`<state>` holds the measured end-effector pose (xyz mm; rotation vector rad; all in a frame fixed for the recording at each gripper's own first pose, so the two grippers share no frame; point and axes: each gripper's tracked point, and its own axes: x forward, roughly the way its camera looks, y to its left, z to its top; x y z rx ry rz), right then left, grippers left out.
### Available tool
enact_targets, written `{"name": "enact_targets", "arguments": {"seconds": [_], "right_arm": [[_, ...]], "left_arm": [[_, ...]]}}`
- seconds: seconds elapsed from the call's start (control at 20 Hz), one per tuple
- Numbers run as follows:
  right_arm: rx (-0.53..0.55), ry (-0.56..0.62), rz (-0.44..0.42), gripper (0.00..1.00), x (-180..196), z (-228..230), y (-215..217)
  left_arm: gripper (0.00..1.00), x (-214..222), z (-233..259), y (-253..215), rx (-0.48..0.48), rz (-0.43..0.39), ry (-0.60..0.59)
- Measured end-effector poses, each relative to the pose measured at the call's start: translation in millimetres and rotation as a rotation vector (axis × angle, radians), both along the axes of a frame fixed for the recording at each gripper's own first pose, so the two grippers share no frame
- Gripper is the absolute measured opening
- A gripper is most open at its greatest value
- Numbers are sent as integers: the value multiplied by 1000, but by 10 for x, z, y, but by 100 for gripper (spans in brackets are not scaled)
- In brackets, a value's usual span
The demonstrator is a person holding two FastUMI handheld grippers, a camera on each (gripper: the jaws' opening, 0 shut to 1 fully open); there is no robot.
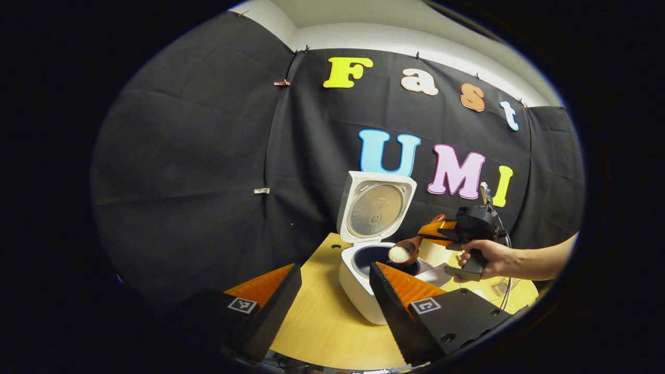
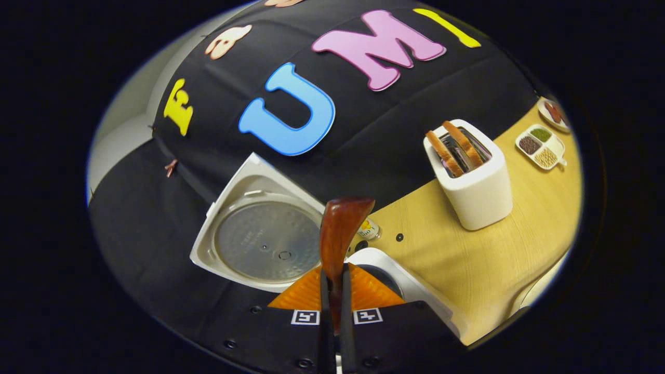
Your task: Close the left gripper, press the button to open the rice cooker; take a wooden spoon from the chopstick holder with the right hand, scoop a spoonful of rice and pour it into the rice cooker, then put the wooden spoon back into the chopstick holder.
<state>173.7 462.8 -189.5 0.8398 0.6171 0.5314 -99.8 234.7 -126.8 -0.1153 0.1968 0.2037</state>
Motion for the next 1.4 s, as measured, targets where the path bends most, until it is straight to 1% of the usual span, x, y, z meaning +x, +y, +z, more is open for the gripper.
{"name": "enact_targets", "arguments": {"seconds": [0.2,0.5,0.6,0.75,0.9,1.0,1.05,1.1,1.15,1.25,1.4], "right_arm": [[-236,-168,80,9,1,-24,191],[-498,-446,279,9,-192,42,589],[-586,-592,361,9,-306,120,725],[-754,-834,476,9,-540,201,852],[-878,-1026,543,9,-777,249,906],[-930,-1119,558,9,-838,298,928],[-930,-1125,561,9,-866,305,919],[-905,-1093,567,9,-861,299,919],[-864,-1033,562,9,-849,300,900],[-776,-889,501,9,-660,321,831],[-593,-677,393,9,-474,478,621]], "left_arm": [[92,-88,-78,64,-30,27,21],[92,-225,-98,135,-50,69,24],[92,-269,-95,150,-34,81,24],[92,-305,-86,178,-10,85,29],[92,-313,-54,186,-3,87,27],[92,-323,-46,203,0,89,28],[92,-325,-45,212,2,91,29],[92,-334,-48,217,4,92,30],[92,-330,-38,214,5,89,29],[92,-342,-45,211,9,91,27],[92,-385,-42,183,-5,95,21]]}}
